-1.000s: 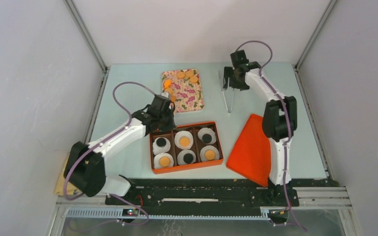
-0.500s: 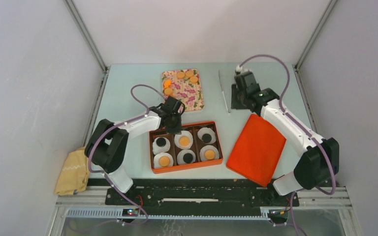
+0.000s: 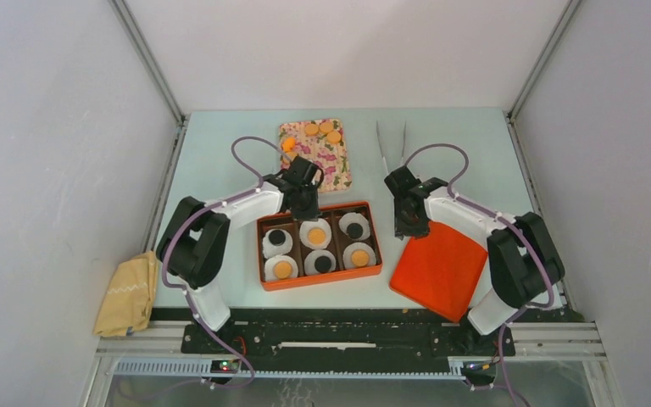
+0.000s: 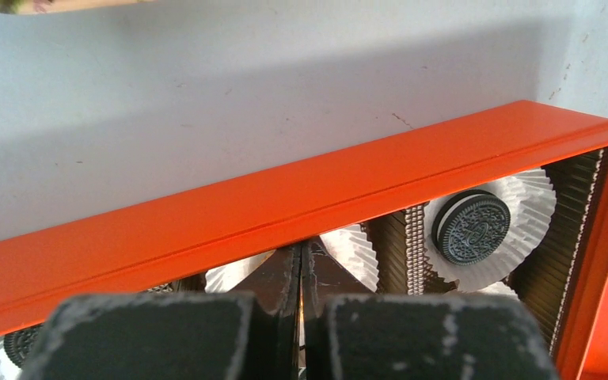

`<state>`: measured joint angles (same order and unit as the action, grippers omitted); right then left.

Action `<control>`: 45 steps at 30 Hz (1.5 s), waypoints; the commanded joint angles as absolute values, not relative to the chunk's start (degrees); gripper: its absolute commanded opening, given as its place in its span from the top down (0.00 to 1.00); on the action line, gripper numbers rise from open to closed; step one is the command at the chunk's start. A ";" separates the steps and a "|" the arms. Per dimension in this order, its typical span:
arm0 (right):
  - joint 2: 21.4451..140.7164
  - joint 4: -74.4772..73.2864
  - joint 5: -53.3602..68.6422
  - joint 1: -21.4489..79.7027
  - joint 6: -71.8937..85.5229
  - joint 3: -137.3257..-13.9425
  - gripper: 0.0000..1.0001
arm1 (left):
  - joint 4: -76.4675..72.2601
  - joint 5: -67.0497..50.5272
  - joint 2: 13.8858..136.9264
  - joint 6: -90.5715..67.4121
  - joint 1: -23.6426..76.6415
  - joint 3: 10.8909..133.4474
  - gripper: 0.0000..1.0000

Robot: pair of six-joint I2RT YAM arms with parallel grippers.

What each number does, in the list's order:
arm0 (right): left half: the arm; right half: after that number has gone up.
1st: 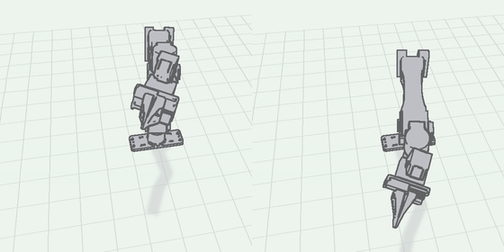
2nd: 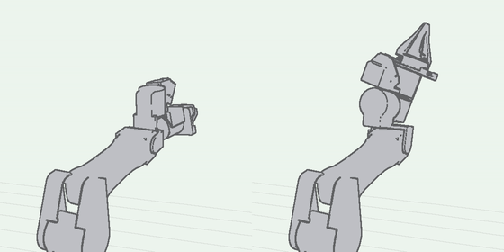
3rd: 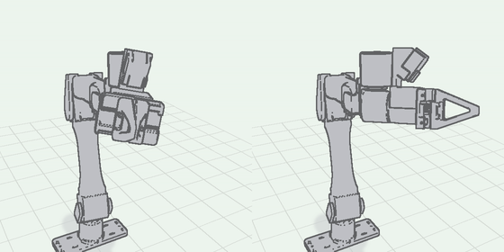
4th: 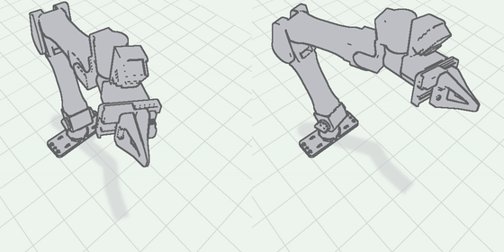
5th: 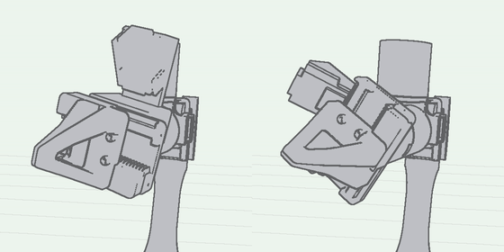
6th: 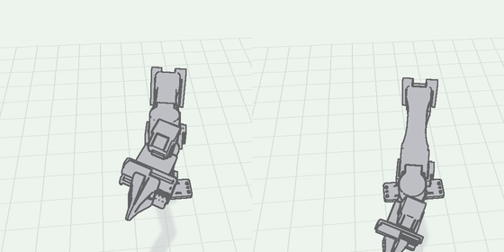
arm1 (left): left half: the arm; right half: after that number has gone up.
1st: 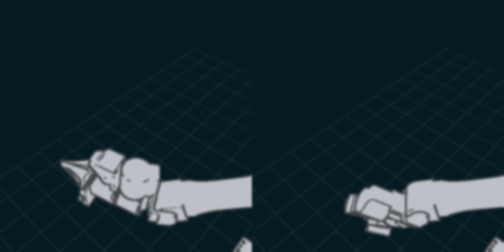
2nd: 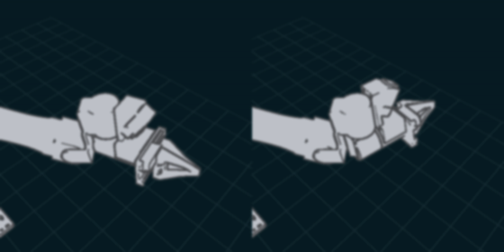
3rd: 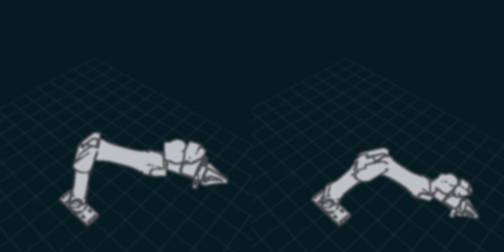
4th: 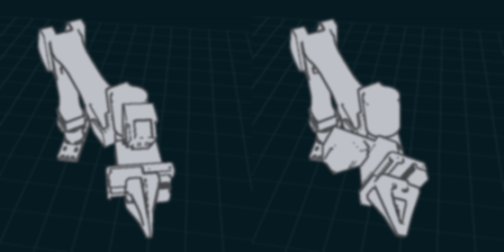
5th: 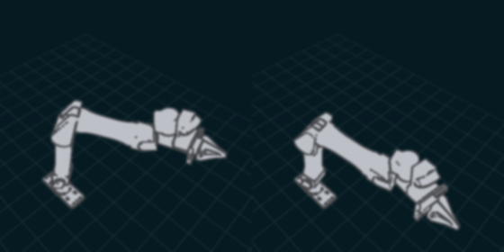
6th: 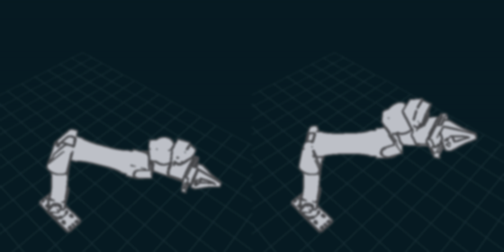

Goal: Pack the cookies

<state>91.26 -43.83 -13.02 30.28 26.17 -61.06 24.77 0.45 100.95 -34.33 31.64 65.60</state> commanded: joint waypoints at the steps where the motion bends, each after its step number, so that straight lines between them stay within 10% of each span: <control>1: 94.11 -42.59 -13.07 29.14 29.69 -60.88 0.53 | 23.24 2.81 101.15 -31.65 29.74 68.12 1.00; 9: 97.88 -39.85 -7.26 26.23 30.40 -60.77 0.61 | 21.11 -1.75 97.90 -31.27 30.15 67.34 1.00; 21: 106.00 -38.80 1.22 21.14 28.91 -74.85 1.00 | 24.17 -2.32 83.47 -32.39 33.48 64.37 1.00; 45: 117.48 -48.51 -2.99 19.94 17.14 -104.58 1.00 | 26.28 1.89 83.98 -31.65 33.55 67.91 1.00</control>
